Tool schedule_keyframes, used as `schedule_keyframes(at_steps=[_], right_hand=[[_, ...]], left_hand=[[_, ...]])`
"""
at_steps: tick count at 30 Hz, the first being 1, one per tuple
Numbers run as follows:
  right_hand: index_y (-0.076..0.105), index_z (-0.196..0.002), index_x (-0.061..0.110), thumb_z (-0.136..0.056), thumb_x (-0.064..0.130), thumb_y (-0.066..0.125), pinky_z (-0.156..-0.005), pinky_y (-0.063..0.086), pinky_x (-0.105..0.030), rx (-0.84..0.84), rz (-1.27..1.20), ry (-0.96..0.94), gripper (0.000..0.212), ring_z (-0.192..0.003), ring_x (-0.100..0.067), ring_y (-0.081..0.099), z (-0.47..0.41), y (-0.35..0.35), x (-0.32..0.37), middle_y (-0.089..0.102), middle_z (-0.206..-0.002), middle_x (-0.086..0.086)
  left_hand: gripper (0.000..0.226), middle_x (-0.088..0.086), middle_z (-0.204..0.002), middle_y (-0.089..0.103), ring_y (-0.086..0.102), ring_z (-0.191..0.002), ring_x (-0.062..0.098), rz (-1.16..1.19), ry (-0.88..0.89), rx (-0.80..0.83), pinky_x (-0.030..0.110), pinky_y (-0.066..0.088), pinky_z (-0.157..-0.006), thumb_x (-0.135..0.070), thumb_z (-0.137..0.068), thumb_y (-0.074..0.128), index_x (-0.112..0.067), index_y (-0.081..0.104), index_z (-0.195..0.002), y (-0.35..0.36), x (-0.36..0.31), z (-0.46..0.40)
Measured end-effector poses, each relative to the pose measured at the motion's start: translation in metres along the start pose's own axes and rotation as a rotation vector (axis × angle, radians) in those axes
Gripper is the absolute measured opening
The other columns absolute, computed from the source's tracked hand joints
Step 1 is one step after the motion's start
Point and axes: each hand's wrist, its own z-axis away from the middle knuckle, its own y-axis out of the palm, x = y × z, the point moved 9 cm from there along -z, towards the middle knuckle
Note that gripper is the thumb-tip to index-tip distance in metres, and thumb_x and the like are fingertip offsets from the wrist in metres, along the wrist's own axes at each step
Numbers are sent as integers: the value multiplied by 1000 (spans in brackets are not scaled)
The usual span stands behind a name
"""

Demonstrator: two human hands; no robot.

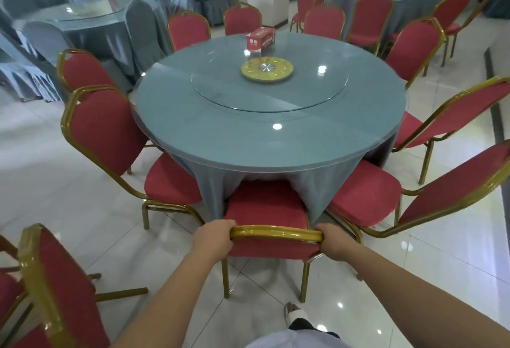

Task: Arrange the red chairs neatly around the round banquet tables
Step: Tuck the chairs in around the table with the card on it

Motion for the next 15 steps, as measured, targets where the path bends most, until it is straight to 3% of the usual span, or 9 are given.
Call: schedule_keyframes(at_steps=[2, 4, 7, 9, 12, 15], right_hand=[[60, -90, 24, -75, 7, 53, -71, 53, -30, -8, -47, 6, 23, -85, -19, 63, 7, -2, 3, 65, -93, -1], [60, -102, 24, -78, 13, 61, -58, 47, -15, 2, -88, 3, 27, -79, -8, 62, 17, -2, 9, 63, -99, 1], [55, -121, 31, -82, 22, 66, -53, 43, -9, -8, -159, -39, 42, -80, -3, 60, 33, -4, 16, 56, -111, 3], [53, -129, 33, -83, 24, 68, -59, 45, -7, -15, -232, -63, 48, -87, -3, 61, 48, -11, 19, 54, -118, 6], [56, -128, 34, -87, 35, 68, -78, 45, -8, -66, -295, -74, 42, -101, -4, 63, 71, -31, 14, 59, -121, 13], [56, -130, 33, -87, 47, 67, -95, 36, -19, -178, -350, -47, 46, -119, -1, 50, 96, -62, -8, 51, -125, 23]], left_hand=[[21, -6, -88, 62, 62, -87, 20, 30, 9, 20, 33, 49, -71, -14, -82, 59, -33, 53, -89, -3, 1, 3], [25, -5, -93, 63, 62, -89, 18, 124, -1, 60, 32, 51, -72, -12, -80, 62, -34, 55, -91, -4, 5, 3], [41, -6, -105, 62, 62, -92, 12, 368, -18, 223, 25, 53, -74, -19, -76, 73, -38, 59, -109, 5, 8, 5], [59, -7, -119, 58, 61, -103, 13, 413, -7, 287, 34, 55, -90, -36, -70, 77, -43, 54, -124, 8, 2, 9], [77, -8, -137, 47, 49, -124, 18, 371, 60, 185, 42, 43, -107, -59, -70, 70, -42, 43, -140, -4, -29, 13], [69, -8, -147, 42, 39, -136, 17, 396, 196, 106, 42, 35, -114, -53, -84, 68, -37, 40, -145, -18, -92, 24]])
